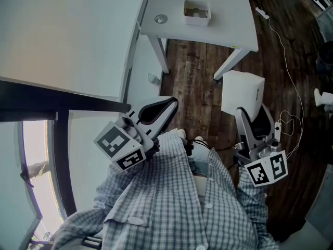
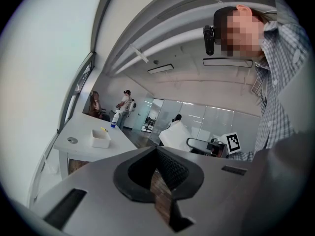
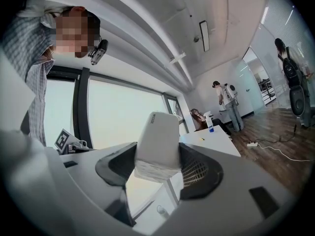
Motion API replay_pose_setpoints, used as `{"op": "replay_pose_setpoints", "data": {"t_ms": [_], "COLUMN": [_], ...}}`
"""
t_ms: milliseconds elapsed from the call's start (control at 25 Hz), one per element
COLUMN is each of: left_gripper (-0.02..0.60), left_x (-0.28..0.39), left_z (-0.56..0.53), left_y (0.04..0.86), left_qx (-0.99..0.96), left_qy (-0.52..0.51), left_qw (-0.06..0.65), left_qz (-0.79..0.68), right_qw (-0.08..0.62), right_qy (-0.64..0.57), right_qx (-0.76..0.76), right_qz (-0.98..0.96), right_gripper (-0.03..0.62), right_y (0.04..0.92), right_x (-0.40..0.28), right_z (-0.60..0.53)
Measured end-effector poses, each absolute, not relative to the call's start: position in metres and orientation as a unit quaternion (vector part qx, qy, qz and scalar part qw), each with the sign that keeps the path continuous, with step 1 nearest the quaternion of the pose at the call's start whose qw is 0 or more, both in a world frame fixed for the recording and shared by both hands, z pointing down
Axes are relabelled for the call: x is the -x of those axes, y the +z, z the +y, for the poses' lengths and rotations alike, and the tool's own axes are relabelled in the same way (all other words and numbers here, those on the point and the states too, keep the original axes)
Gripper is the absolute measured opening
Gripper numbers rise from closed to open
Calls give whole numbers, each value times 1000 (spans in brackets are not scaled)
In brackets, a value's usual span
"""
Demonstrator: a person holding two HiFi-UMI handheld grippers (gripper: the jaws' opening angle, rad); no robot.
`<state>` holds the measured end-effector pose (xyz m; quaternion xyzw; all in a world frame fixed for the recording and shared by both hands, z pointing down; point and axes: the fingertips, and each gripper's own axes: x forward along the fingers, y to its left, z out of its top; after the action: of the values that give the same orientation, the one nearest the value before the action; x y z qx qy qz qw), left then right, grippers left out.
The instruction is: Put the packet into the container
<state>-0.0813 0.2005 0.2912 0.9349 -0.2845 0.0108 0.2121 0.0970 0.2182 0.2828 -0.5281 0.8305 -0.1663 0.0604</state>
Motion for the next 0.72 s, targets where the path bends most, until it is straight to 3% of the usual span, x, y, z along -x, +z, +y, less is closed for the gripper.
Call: {"op": "replay_pose_setpoints", "data": {"t_ms": [720], "left_gripper": [8], "left_x": [108], "left_z": [196], "left_y": [291], "left_qx": [-940], "left_qy": [11], "left_qw": [206], "left_qz": [-272], "right_qw": [54], "right_qy": [-167], "right_qx": [547], "right_qz": [818], "right_gripper": [259], "right_y": [288], "right_x": [-78], "right_z": [223]}}
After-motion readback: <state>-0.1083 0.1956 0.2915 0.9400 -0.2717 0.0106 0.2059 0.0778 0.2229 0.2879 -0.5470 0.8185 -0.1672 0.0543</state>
